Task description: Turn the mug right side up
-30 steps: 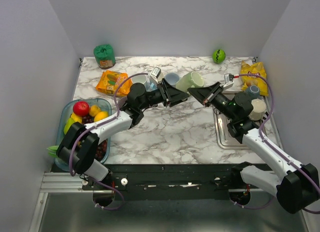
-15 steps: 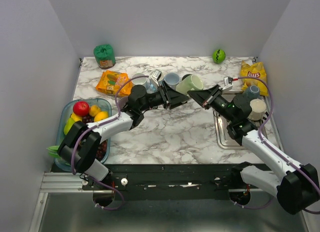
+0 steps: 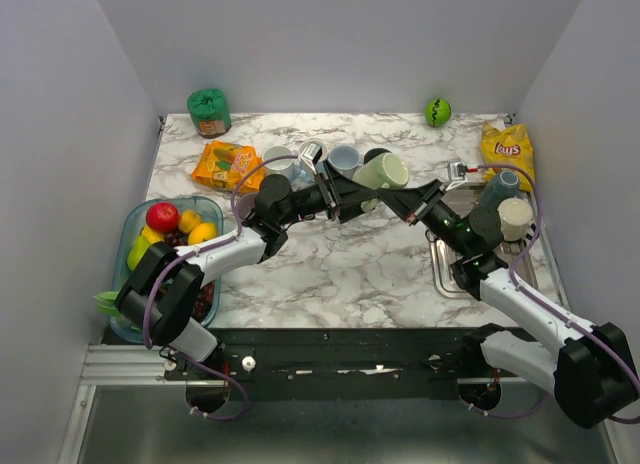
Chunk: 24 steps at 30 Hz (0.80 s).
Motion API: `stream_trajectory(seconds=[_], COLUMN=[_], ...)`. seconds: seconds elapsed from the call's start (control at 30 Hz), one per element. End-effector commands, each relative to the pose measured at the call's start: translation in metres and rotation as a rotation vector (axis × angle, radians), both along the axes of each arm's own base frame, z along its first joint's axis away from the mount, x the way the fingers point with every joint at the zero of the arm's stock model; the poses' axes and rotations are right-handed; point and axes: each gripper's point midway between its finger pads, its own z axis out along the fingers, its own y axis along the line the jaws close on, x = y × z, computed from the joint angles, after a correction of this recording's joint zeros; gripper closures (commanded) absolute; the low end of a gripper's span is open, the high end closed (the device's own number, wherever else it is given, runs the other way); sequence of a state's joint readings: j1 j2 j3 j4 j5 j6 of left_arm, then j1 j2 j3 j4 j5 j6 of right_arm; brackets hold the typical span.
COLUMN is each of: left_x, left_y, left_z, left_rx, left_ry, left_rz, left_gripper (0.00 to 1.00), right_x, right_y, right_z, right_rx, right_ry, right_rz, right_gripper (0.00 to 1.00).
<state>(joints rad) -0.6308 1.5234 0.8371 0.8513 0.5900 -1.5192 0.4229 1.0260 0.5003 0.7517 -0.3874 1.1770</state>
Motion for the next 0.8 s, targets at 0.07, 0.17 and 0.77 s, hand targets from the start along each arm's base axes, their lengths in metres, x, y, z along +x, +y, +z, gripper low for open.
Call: stream_trajectory(seconds=[0.07,0.17,0.77], left_x=[0.002,0.002,0.0], left_y=[0.01,0.011,0.013], left_z=[0.047,0.052,0.071], left_rx=[-0.144,-0.158,-0.185], left_ry=[-0.073,-0.073,-0.109], left_rz=[0.042,0.041,0.045], left_gripper=[0.26,0.28,0.58], right_x=[-0.034,-0.039,-0.049], right_y=[0.009,0.008,0.008], right_z=[0.01,0.003,-0.029], right_rx=[0.019,0.012,-0.039], right_ry=[-0.148,-0.162,-0.147], right_rz=[0.123,0.126,0.142], right_gripper=[0.99,0.99,0.99])
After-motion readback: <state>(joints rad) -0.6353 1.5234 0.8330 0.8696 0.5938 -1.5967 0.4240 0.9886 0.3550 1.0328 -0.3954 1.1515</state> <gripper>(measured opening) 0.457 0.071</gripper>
